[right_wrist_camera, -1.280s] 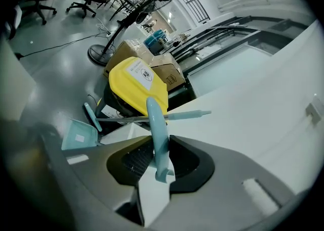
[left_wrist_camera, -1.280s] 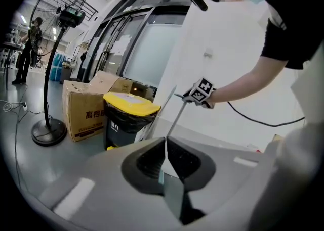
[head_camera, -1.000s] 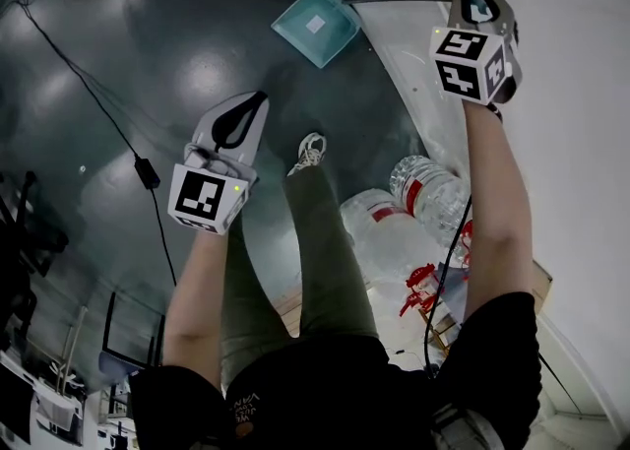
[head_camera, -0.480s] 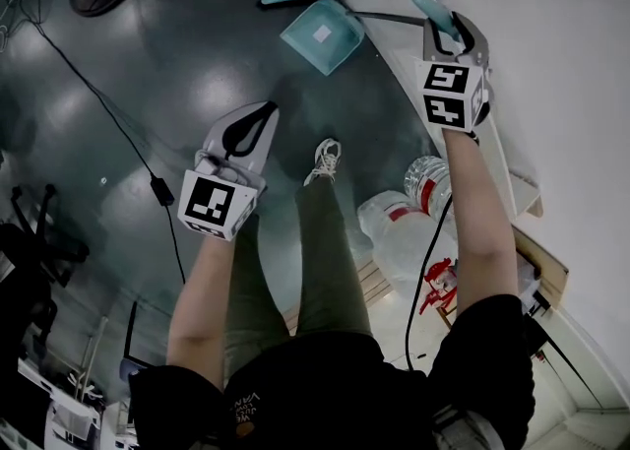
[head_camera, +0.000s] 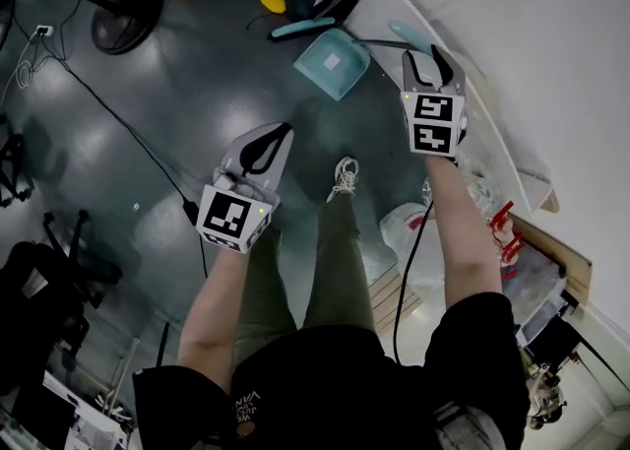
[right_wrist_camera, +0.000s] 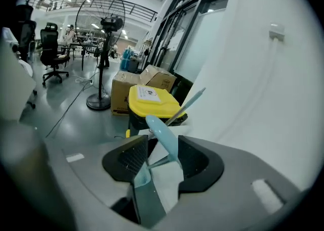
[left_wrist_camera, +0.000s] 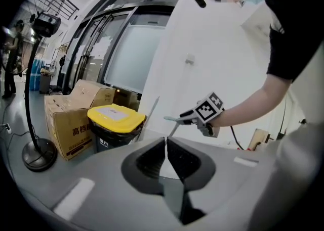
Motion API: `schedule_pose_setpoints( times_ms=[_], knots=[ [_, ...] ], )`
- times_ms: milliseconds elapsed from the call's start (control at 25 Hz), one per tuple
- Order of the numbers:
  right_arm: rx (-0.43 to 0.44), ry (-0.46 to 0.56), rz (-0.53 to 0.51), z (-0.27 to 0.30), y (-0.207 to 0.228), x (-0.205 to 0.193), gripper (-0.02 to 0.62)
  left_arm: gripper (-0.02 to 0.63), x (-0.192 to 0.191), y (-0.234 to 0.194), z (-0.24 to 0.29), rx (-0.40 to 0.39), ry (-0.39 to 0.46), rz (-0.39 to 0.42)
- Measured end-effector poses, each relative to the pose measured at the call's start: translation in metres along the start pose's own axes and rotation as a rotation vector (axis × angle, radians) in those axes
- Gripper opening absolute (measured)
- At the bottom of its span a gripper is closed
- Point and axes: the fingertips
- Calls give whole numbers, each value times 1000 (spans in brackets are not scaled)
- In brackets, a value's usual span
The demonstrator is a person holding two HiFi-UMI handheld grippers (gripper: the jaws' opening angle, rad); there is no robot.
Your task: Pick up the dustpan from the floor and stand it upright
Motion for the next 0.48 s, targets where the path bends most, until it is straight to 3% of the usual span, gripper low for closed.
schedule_pose_setpoints(
  times_ms=[480],
  knots=[
    [38,48,379,-112,-7,16,161,66,70,34,-21,-43,33,52]
  ],
)
Point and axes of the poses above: the fingertips, and each gripper's own axes: z forward along the fingers, y to its right, x out of its top, and after that the axes turned 10 degrees about -x, right-handed
